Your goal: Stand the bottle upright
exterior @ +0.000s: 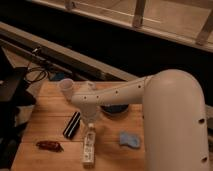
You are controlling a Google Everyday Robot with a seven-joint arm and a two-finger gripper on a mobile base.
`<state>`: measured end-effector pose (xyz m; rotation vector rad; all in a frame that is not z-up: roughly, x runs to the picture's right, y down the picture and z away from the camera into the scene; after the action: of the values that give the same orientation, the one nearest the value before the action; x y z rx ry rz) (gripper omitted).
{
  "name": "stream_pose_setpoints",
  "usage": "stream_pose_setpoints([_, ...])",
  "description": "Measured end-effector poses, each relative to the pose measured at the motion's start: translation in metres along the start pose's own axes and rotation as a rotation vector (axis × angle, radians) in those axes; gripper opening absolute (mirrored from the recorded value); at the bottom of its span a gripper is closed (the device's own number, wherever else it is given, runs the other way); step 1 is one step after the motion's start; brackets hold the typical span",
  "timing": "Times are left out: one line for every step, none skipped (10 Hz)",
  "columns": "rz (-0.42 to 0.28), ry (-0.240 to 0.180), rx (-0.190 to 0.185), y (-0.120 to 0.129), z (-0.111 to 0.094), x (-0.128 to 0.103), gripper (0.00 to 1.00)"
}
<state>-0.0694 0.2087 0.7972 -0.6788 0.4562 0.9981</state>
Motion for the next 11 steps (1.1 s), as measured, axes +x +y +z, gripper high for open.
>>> stream_pose_setpoints([-0.002, 0.004, -0.01, 0.001, 0.001, -0.002, 0.8])
stream_pose_setpoints([-0.004, 0.014, -0.029, 0.002, 0.006, -0.005, 0.8])
stream_pose_setpoints([-0.002, 0.03, -0.056, 0.001, 0.013, -0.007, 0.8])
stream_pose_setpoints([0.0, 0.04, -0.074, 0.0, 0.019, -0.007, 0.79])
stream_pose_setpoints([-0.003, 0.047, -0.084, 0.001, 0.022, -0.008, 0.76])
stream_pose_setpoints([-0.012, 0.056, -0.093, 0.004, 0.027, -0.008, 0.65])
stream_pose_setpoints([-0.018, 0.055, -0.09, 0.005, 0.027, -0.008, 0.58])
stream_pose_setpoints([-0.027, 0.05, -0.075, 0.008, 0.026, -0.008, 0.46])
stream_pose_setpoints([-0.035, 0.046, -0.063, 0.012, 0.024, -0.008, 0.36])
stream_pose_setpoints([-0.04, 0.041, -0.05, 0.013, 0.023, -0.008, 0.24])
stream_pose_setpoints([-0.042, 0.038, -0.043, 0.014, 0.021, -0.007, 0.16])
